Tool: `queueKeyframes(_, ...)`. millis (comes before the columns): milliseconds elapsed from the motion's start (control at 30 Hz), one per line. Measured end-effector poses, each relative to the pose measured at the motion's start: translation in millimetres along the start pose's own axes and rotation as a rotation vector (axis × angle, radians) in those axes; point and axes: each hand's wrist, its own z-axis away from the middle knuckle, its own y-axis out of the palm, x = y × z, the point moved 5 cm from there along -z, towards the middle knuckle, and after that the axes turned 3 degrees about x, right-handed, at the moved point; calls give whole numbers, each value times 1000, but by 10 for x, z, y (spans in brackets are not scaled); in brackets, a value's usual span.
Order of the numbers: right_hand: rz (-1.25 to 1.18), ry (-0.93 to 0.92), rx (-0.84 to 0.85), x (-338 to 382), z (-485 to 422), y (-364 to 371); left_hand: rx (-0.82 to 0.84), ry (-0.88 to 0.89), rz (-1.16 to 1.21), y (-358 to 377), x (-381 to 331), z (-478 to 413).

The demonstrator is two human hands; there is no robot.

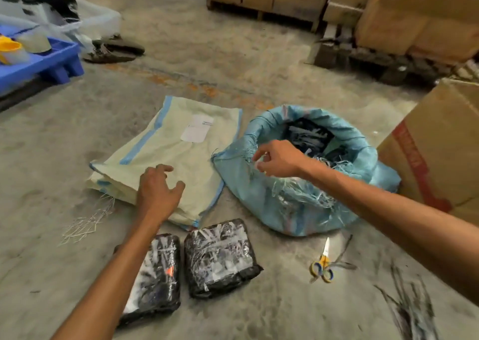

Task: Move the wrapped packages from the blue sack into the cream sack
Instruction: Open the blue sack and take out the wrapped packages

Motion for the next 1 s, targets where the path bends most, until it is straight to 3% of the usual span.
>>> queueKeyframes(100, 86, 17, -289, -459, -8, -904, 67, 255, 160, 77, -1102, -302)
queueKeyframes(167, 140, 86, -382, -883, -43, -1210, 153, 377, 201, 222, -1753, -404)
queueKeyframes(233, 158, 154, -354, -1365, -91, -1284, 290, 491, 132, 614, -2309, -531)
queueKeyframes(333, 233, 169, -232, -1936, -225, -1028, 495, 583, -163, 1383, -2684, -777)
queueKeyframes(533, 383, 113, 81, -2622, -669, -641, 619, 529, -544, 2469, -2592, -1367)
queueKeyframes(667, 653, 115, 198, -2849, -846, -361, 754, 432, -731, 2873, -2386, -1648)
queueKeyframes(833, 740, 234, 226, -3099, -980, -322, 873, 374, -657, 3148, -2119, -1756)
queueKeyframes(1000, 901, 292, 212, -3039, -1106, -312, 760, 432, -747, 3152, -2095, -1713)
